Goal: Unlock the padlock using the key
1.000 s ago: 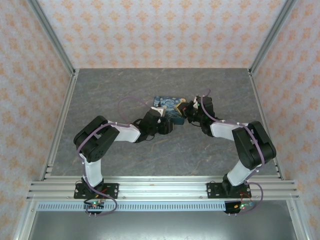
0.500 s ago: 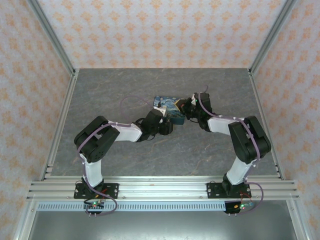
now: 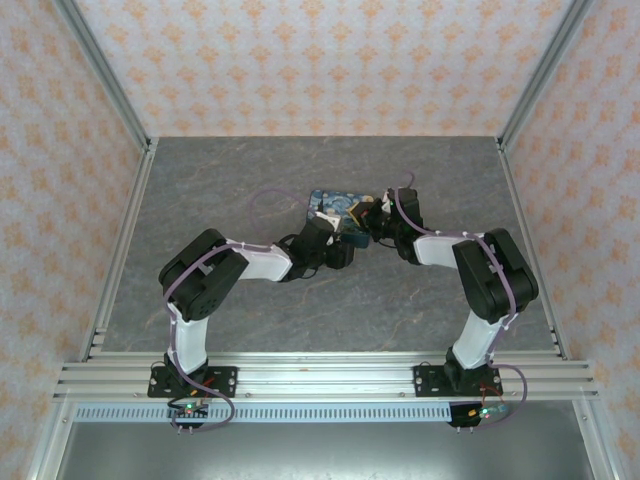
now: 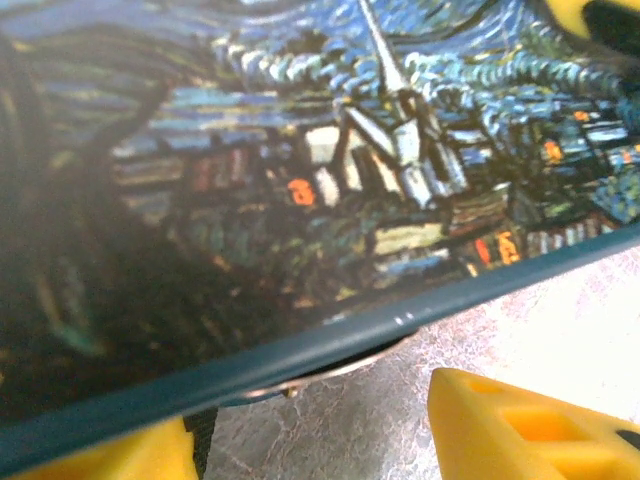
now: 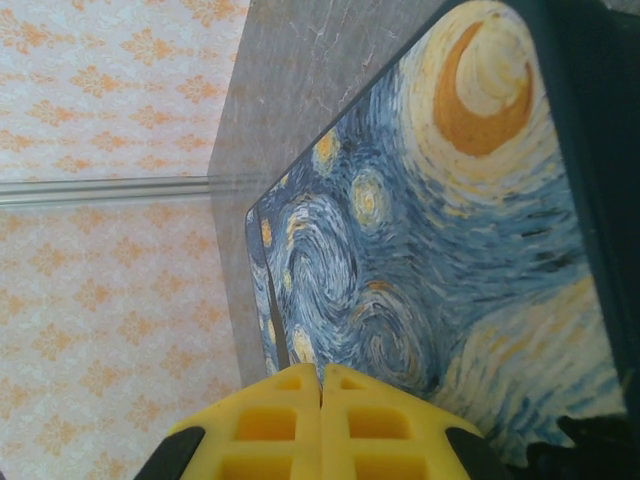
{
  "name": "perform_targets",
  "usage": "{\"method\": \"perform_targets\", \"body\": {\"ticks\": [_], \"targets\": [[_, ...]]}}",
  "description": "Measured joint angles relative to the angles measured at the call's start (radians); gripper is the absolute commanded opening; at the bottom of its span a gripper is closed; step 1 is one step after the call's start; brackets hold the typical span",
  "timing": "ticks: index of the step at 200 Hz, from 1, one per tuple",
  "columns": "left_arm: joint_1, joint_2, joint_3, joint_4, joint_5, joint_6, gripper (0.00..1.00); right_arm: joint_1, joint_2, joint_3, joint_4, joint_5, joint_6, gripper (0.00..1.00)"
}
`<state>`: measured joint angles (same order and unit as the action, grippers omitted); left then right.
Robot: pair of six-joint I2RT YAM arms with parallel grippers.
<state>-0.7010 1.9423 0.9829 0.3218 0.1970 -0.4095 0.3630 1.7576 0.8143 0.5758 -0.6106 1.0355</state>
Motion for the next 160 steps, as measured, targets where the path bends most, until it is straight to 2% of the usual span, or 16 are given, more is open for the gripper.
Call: {"method": "perform_targets", "body": {"ticks": [101,160], "targets": [[-0.019,0.018,0.022,-0.005,-0.074,0.0,0.59,0.0,0.002,-0.011,0.023,-0.001,0.0,0.0],[-0.005,0.024,0.03,0.043,0.079,-0.061,0.59,0.0,0.004,-0.014,0.032,-0.004,0.0,0.0]]}}
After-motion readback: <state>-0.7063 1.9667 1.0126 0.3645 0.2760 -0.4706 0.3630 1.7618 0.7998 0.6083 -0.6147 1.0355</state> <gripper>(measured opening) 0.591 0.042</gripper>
